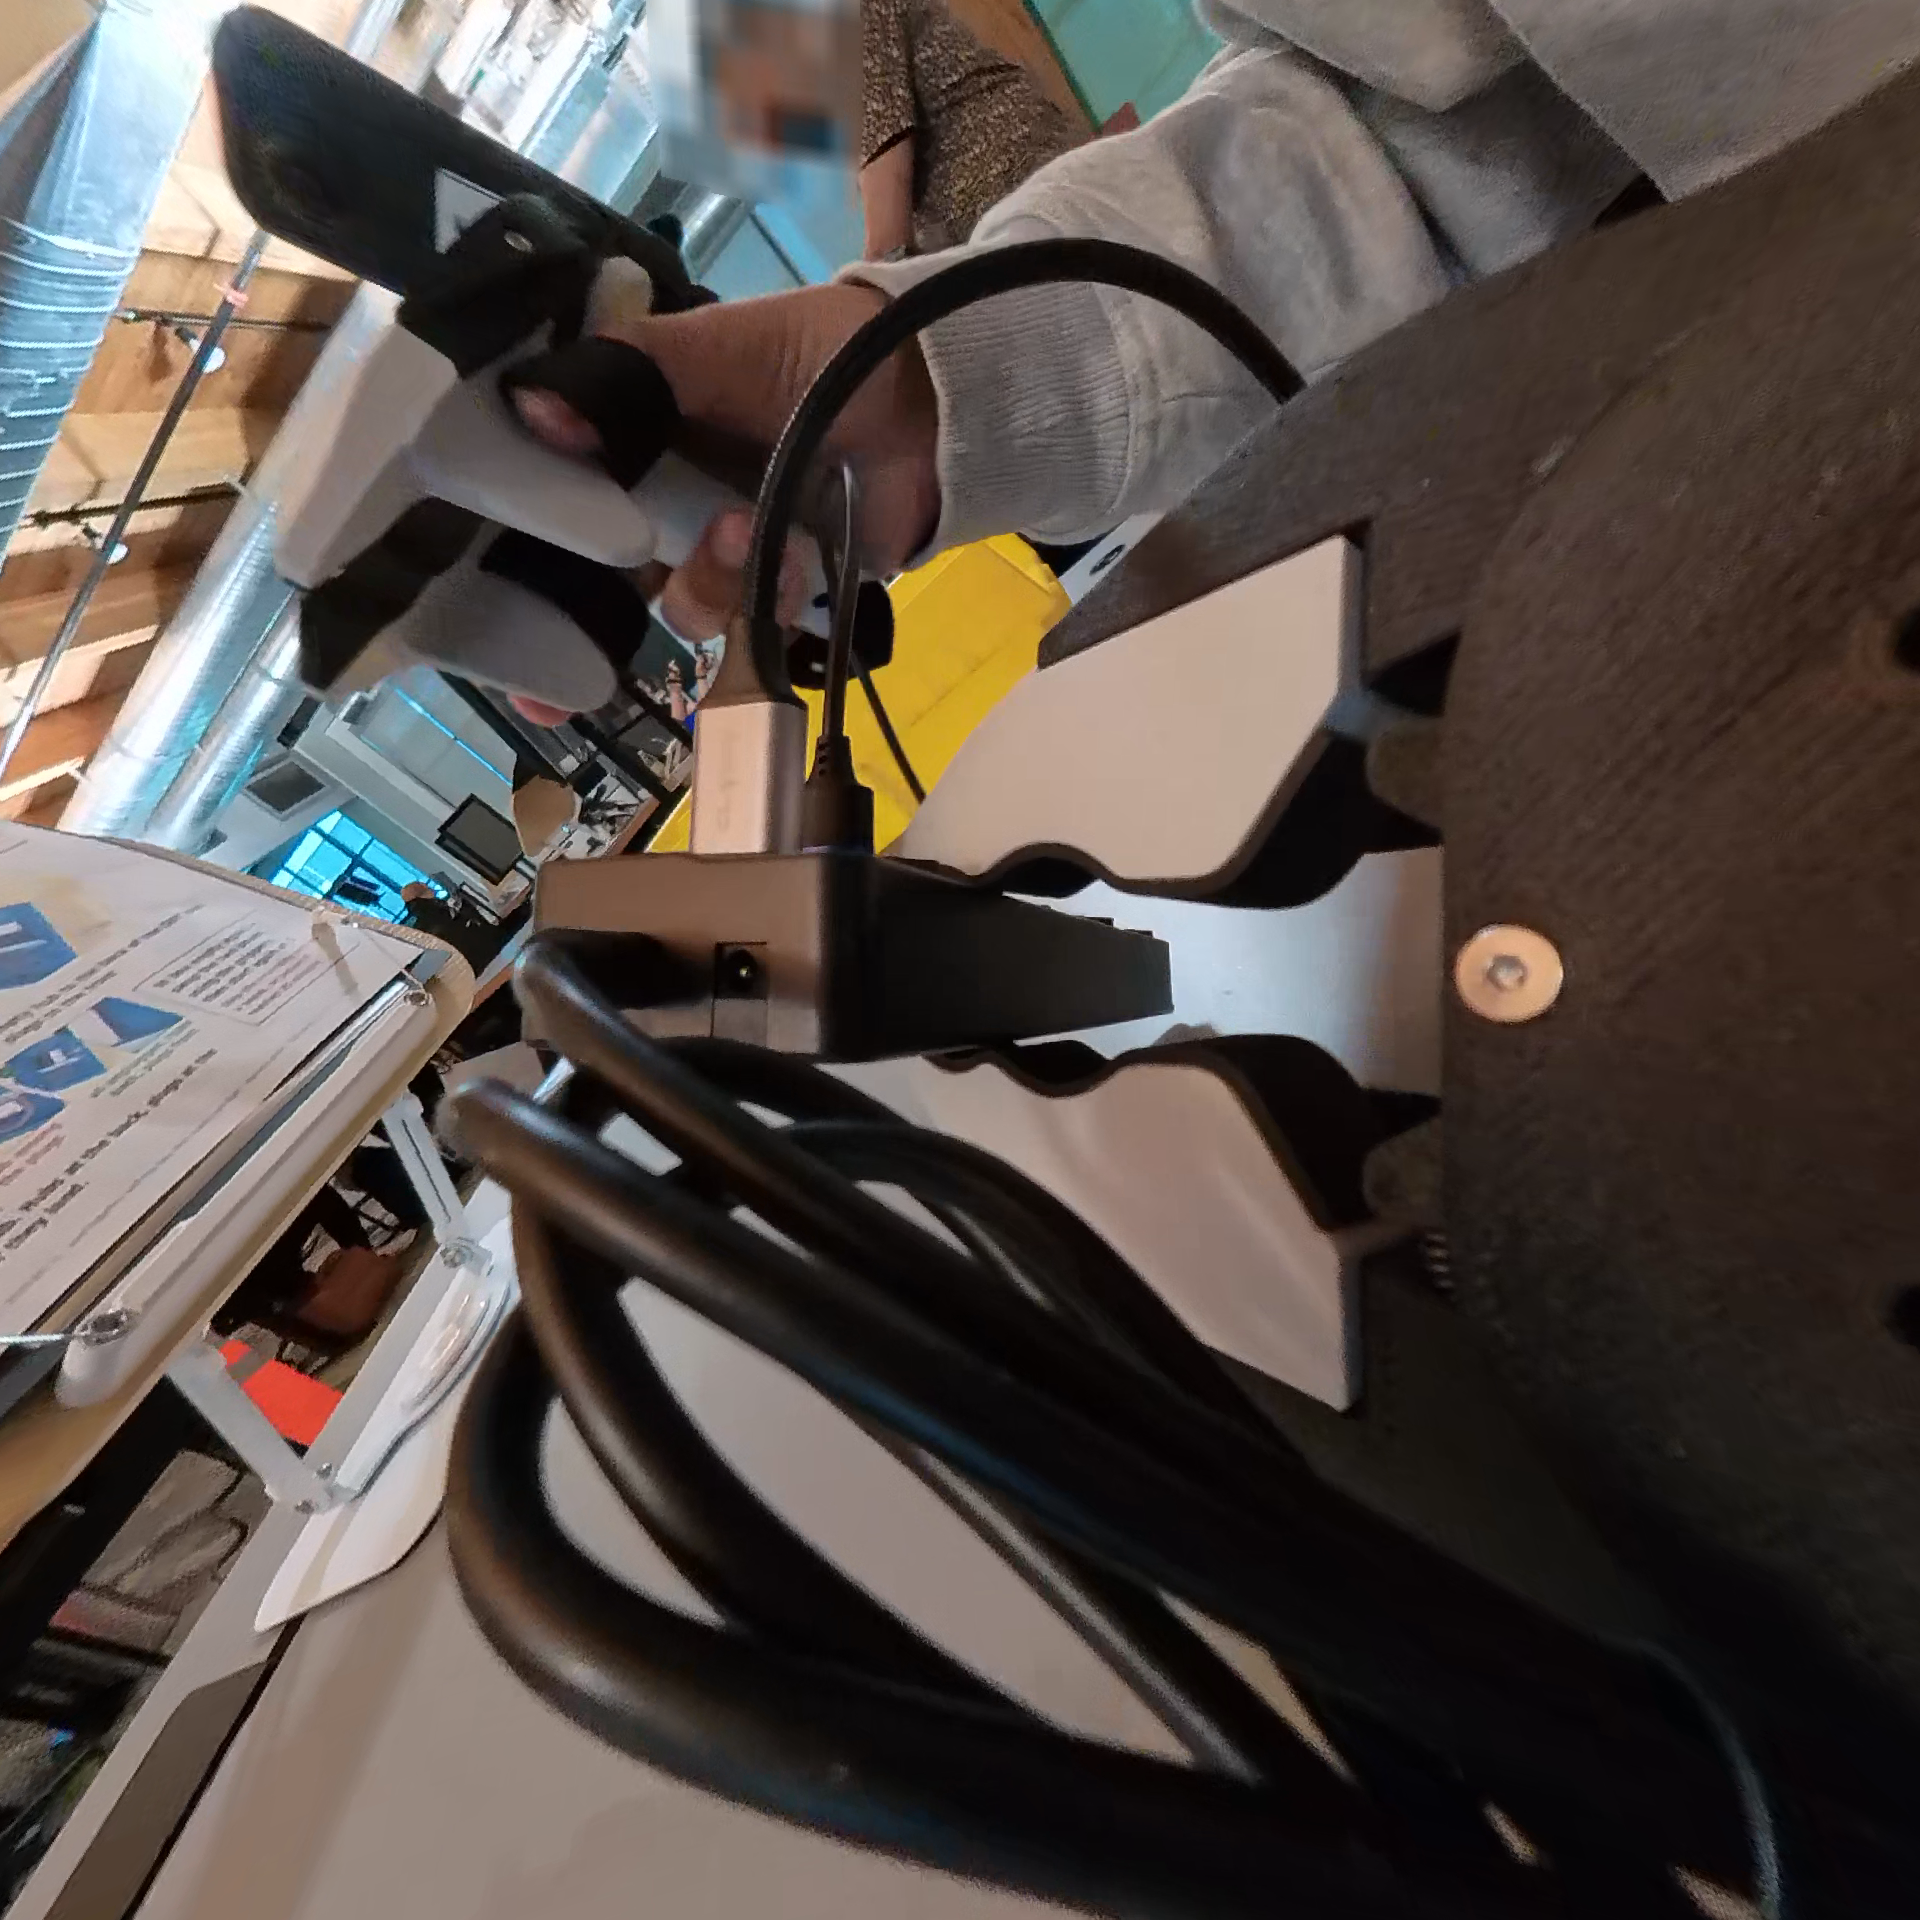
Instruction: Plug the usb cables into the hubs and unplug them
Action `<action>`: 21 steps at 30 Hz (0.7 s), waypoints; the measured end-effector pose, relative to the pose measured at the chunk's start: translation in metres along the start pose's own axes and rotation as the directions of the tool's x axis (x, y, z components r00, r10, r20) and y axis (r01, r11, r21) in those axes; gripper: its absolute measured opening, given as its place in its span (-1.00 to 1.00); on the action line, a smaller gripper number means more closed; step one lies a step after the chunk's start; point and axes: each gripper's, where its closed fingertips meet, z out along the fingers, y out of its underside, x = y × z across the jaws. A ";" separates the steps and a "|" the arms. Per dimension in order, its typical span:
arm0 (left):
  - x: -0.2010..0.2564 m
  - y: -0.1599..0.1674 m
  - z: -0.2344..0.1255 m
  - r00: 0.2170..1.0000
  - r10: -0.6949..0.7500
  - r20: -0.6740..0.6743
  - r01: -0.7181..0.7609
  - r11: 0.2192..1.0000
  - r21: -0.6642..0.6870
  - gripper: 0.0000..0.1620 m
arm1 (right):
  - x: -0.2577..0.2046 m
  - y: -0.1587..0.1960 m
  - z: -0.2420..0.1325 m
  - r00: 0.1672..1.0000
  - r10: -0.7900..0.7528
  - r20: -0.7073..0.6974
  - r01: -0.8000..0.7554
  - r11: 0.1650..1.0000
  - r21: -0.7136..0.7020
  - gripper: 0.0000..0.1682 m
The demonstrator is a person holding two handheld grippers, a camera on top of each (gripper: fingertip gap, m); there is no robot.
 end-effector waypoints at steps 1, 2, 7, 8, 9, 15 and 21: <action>-0.001 0.000 -0.002 1.000 0.003 0.006 -0.003 1.000 0.002 -0.69 | -0.007 0.000 0.010 0.999 -0.019 0.032 0.020 0.999 -0.027 -0.68; -0.003 -0.001 -0.003 1.000 0.007 0.015 -0.007 1.000 0.006 -0.68 | -0.014 0.000 0.020 0.997 -0.041 0.063 0.044 0.997 -0.055 -0.69; -0.008 -0.006 -0.011 0.999 0.006 0.044 -0.007 1.000 0.025 -0.69 | -0.052 0.009 0.063 0.956 -0.175 0.234 0.230 0.946 -0.230 -0.77; -0.008 -0.007 -0.012 0.999 0.007 0.046 -0.009 0.999 0.031 -0.69 | -0.058 0.010 0.070 0.942 -0.213 0.260 0.280 0.925 -0.258 -0.77; -0.009 -0.009 -0.013 0.999 0.013 0.053 -0.015 0.999 0.037 -0.69 | -0.063 0.011 0.077 0.926 -0.252 0.282 0.331 0.900 -0.282 -0.77; -0.013 -0.013 -0.016 0.995 0.041 0.089 -0.045 0.998 0.045 -0.69 | -0.081 0.021 0.125 0.803 -0.433 0.410 0.579 0.729 -0.365 -0.76; -0.009 -0.006 -0.015 0.998 -0.001 0.059 -0.001 1.000 0.021 -0.68 | -0.081 0.039 0.177 0.718 -0.481 0.504 0.689 0.595 -0.414 -0.72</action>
